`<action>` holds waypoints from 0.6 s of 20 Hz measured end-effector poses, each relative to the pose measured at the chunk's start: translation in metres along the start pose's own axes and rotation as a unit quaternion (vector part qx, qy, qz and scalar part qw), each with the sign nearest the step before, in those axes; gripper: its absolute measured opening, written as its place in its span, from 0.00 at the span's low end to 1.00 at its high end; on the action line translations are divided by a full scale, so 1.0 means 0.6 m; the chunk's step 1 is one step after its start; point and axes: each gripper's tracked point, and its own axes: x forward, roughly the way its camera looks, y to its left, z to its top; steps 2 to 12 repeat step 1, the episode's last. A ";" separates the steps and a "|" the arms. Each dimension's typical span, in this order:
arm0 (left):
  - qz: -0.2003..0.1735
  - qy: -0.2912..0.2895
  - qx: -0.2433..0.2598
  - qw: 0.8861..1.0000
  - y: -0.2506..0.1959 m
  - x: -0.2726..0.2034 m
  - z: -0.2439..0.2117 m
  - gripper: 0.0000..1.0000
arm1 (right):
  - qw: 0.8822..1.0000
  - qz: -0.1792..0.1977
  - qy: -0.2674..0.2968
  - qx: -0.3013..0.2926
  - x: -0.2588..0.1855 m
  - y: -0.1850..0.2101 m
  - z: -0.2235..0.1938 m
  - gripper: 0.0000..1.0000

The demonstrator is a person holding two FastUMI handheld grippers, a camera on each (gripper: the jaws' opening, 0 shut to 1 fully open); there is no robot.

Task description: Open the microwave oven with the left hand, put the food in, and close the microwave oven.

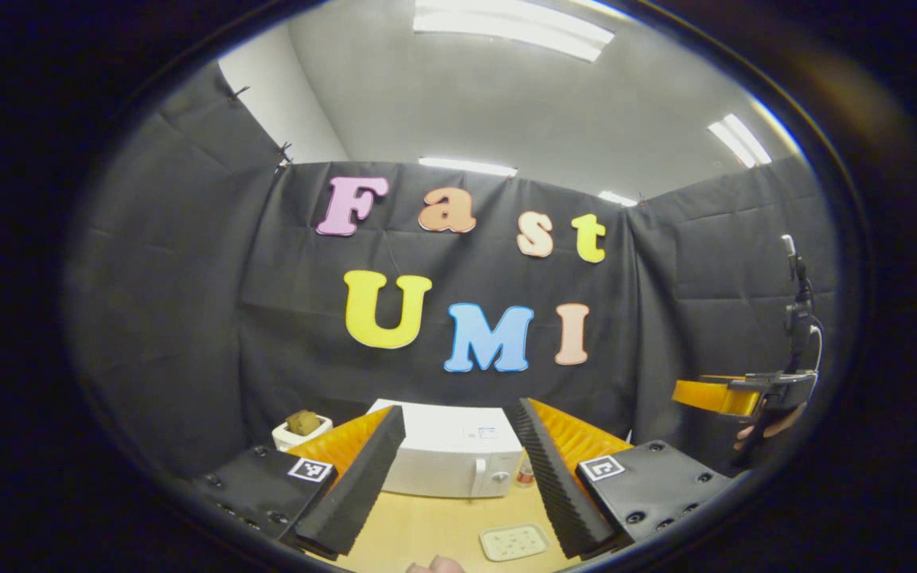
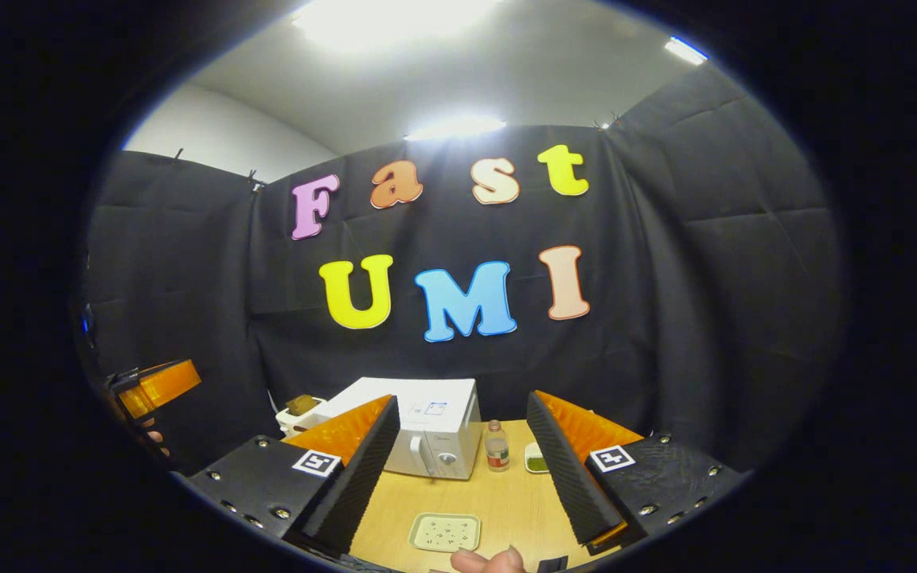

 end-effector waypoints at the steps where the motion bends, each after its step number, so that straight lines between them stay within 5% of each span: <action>1: 0.005 -0.002 0.004 1.000 0.015 0.003 -0.005 0.94 | 1.000 -0.004 0.001 -0.001 0.001 0.003 0.003 0.98; 12: 0.005 -0.002 0.004 1.000 0.015 0.003 -0.005 0.94 | 1.000 -0.004 0.001 -0.001 0.001 0.003 0.003 0.98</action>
